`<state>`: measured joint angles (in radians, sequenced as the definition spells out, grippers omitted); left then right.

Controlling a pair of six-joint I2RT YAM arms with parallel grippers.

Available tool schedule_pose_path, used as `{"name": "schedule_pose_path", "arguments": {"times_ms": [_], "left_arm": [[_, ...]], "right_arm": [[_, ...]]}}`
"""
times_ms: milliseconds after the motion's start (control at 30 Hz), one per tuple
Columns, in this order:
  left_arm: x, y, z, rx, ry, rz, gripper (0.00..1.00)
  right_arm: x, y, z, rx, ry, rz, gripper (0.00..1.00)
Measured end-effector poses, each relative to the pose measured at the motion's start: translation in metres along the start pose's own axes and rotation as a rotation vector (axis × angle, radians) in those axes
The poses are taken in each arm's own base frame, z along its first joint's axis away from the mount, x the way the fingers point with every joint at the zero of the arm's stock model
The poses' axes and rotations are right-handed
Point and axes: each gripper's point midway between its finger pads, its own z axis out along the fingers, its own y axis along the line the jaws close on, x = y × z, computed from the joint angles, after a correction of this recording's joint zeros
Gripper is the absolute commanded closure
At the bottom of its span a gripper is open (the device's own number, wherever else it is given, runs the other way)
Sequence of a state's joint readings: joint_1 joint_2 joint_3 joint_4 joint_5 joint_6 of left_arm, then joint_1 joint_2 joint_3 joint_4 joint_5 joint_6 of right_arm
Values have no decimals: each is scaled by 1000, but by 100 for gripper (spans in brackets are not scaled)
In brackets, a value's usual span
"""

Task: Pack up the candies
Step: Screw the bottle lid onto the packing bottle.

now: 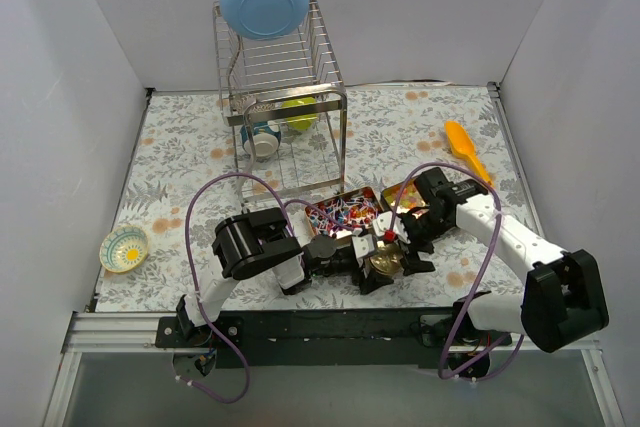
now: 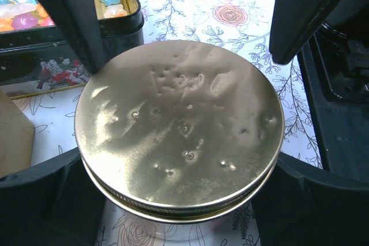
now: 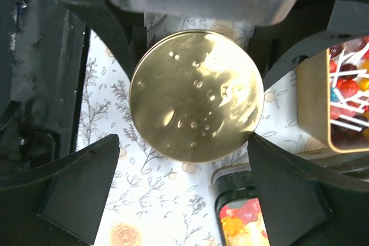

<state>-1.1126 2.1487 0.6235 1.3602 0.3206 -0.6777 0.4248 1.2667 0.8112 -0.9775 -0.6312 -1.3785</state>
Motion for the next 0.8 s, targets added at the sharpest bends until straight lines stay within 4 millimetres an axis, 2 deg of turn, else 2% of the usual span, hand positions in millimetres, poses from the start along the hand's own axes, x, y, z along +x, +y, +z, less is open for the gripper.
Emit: {"name": "schedule_pose_path", "arguments": {"times_ms": [300, 467, 633, 800], "left_arm": [[2, -3, -2, 12, 6, -5, 100], [2, -2, -2, 10, 6, -5, 100], [2, -2, -2, 9, 6, -4, 100], [2, -1, -2, 5, 7, 0, 100]], "right_arm": [[5, 15, -13, 12, 25, 147, 2], [-10, 6, -18, 17, -27, 154, 2], [-16, -6, -11, 0, -58, 116, 2], [-20, -7, 1, -45, -55, 26, 2]]}}
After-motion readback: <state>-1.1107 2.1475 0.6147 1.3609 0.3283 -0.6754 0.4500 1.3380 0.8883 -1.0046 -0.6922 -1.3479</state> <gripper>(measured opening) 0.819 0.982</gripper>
